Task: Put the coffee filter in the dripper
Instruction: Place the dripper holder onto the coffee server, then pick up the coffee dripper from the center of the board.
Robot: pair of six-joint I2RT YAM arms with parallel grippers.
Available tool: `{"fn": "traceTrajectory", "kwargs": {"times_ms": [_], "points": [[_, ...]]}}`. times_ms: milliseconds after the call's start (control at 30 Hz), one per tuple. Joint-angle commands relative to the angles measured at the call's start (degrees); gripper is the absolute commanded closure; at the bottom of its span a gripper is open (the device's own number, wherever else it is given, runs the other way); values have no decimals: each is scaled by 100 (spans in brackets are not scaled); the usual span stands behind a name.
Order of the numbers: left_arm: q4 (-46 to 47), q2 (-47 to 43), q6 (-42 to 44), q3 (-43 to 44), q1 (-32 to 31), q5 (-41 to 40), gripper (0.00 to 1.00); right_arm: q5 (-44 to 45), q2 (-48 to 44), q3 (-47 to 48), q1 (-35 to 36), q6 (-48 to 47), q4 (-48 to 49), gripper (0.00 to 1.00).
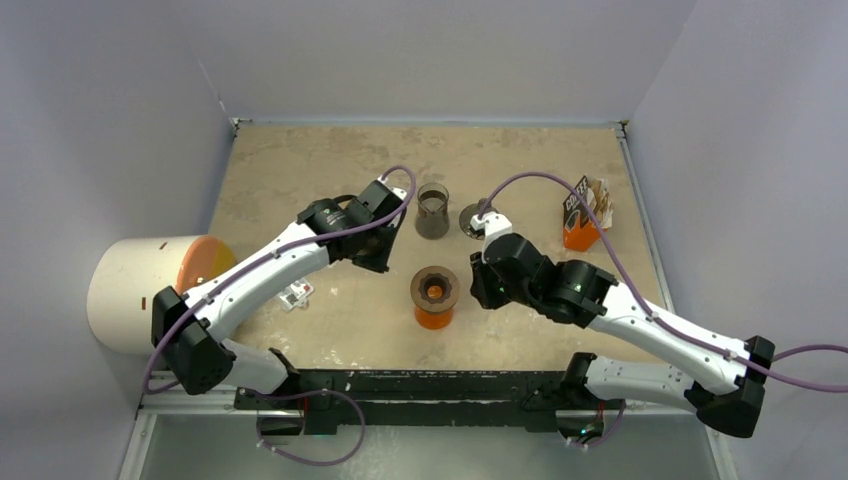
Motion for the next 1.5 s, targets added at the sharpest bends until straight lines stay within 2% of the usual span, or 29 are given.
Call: {"fn": "traceTrajectory", "kwargs": {"times_ms": [0,133,333,400,467,600,867,1033,1267,1467], "points": [[-119,-180,327,355,28,-597,80,763,43,488,23,-132,-392,77],[-246,-169,553,496,64,-893,64,1139,188,746,4,-240,-490,68],[-237,-251,758,516,142,-1337,49,1651,580,1218,-142,-389,-848,55],[-143,-335,769,444,150,-1412,36,1704,634,1286,-357,-412,-909,48],[-53,-394,753,362,150,-1530,28,1522,636,1284,-731,-469,-875,46],[236,-540,738,123,179,-1540,24,1369,621,1215,-1337,-540,-801,33],[493,-700,769,-302,216,-1412,16,1118,773,897,-2429,-456,-704,20],[590,-840,737,-473,221,-1409,13,879,869,513,-3068,-349,-504,7],[687,-921,749,-578,221,-1394,10,712,1036,36,-3656,-116,-162,1],[691,-942,752,-598,222,-1440,8,676,1209,-222,-3965,18,164,2]]}}
